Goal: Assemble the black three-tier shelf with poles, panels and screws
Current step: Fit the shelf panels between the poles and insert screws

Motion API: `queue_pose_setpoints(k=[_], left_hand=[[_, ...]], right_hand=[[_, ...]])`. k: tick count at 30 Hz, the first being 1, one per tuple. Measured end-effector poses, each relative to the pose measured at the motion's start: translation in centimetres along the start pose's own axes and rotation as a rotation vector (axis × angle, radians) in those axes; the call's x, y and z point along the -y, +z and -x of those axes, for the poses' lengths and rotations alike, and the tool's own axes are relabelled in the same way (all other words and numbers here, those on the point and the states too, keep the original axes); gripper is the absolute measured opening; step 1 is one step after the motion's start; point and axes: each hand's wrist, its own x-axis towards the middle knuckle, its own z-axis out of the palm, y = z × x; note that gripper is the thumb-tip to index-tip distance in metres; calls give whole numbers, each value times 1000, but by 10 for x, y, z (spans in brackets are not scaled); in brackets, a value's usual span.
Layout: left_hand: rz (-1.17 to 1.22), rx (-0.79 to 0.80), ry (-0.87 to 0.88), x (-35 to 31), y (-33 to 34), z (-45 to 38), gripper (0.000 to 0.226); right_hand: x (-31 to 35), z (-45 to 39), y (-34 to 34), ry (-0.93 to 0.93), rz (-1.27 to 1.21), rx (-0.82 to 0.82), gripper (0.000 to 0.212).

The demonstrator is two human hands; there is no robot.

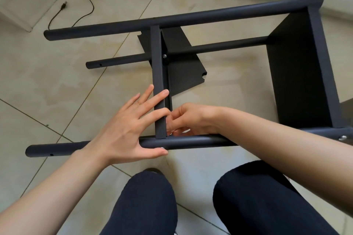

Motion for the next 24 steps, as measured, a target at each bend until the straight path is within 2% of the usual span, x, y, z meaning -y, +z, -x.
queue_pose_setpoints(k=[4, 9, 13, 18, 22, 24], left_hand=[[-6, -4, 1, -1, -1, 0, 76], [-4, -9, 4, -1, 0, 0, 76], [-5, -11, 7, 0, 0, -1, 75], [-11, -7, 5, 0, 0, 0, 76], [-16, -9, 9, 1, 0, 0, 76], [-17, -10, 8, 0, 1, 0, 76]], right_hand=[[0, 0, 0, 5, 16, 7, 37], [-1, -1, 0, 24, 33, -5, 21], [0, -5, 0, 63, 10, 37, 16], [-1, -4, -7, 112, -79, 133, 33], [0, -2, -8, 133, -45, 136, 18], [-1, -2, -8, 144, -38, 130, 18]])
